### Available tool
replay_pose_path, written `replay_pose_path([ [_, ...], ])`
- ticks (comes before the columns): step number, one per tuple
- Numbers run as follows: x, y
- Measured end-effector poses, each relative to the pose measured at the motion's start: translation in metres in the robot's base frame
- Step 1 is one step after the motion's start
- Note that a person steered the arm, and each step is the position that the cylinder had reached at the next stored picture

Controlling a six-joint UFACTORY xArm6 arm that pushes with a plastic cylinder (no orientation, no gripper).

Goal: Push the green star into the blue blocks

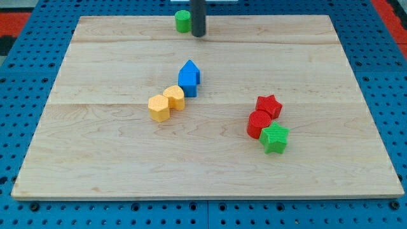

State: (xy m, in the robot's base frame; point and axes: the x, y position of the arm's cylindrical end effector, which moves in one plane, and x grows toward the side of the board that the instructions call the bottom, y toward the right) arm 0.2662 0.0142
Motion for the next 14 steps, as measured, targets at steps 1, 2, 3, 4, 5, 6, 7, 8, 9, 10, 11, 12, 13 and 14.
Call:
replay_pose_path([
  [1,0.064,0.103],
  [2,0.137,0.178],
  [3,0.195,0.163],
  [4,0.211,0.133],
  [5,0.259,0.118],
  [6,0.277,0.083],
  [7,0.284,0.077],
  [8,0.314,0.096],
  [9,0.314,0.020],
  [10,0.299,-0.012],
  [11,0.295,-0.017],
  [12,0.278,-0.015],
  [13,0.255,-0.015],
  [14,0.229,-0.015],
])
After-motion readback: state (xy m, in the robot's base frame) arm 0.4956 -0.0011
